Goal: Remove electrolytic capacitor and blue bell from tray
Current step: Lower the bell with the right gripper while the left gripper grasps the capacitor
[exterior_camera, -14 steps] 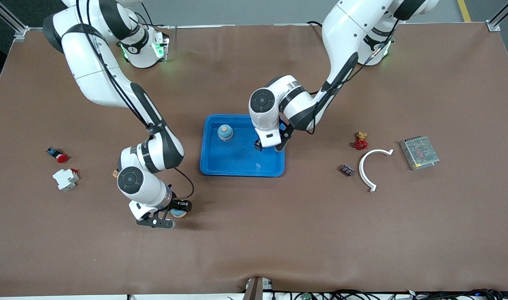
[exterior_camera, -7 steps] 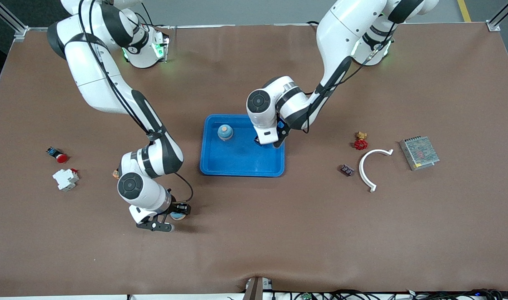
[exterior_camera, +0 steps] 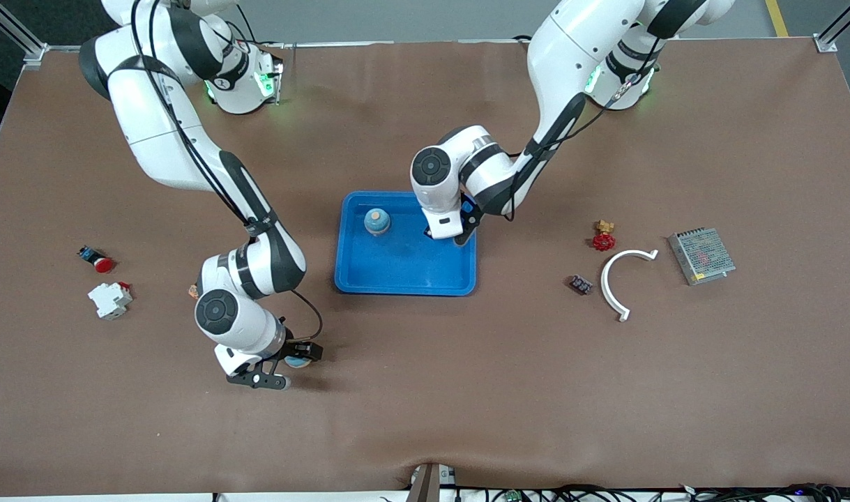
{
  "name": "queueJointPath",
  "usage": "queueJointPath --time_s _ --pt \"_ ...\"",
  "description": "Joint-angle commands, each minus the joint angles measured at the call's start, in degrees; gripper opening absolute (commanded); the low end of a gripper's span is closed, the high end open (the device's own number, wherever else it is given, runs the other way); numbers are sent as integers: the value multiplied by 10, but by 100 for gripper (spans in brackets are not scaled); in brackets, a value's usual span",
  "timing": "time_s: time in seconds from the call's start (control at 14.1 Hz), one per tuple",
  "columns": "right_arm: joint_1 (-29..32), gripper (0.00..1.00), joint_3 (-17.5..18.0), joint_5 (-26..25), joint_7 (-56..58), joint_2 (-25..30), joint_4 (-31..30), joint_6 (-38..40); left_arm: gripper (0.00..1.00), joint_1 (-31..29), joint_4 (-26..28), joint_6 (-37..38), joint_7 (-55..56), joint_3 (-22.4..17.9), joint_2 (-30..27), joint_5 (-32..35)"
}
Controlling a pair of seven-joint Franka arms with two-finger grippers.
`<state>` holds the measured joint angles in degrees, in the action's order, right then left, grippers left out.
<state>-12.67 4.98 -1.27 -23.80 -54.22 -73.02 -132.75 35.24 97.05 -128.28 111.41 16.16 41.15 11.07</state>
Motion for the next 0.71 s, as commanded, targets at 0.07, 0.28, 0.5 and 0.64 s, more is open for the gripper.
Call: queueJointPath --time_s 0.07,0.28,0.5,0.64 --pt "-6 100 12 0 -34 55 -7 106 0 -12 -16 4 -17 -5 -26 2" --pt "-51 100 9 -7 -117 129 -90 109 0 -63 -27 21 -65 -5 -59 1" --pt "-86 100 11 -7 -181 209 -232 31 0 -116 -26 49 -153 -5 -88 -3" --pt "-110 100 11 -6 -214 250 -336 -52 0 -146 -27 64 -205 -5 -100 -3"
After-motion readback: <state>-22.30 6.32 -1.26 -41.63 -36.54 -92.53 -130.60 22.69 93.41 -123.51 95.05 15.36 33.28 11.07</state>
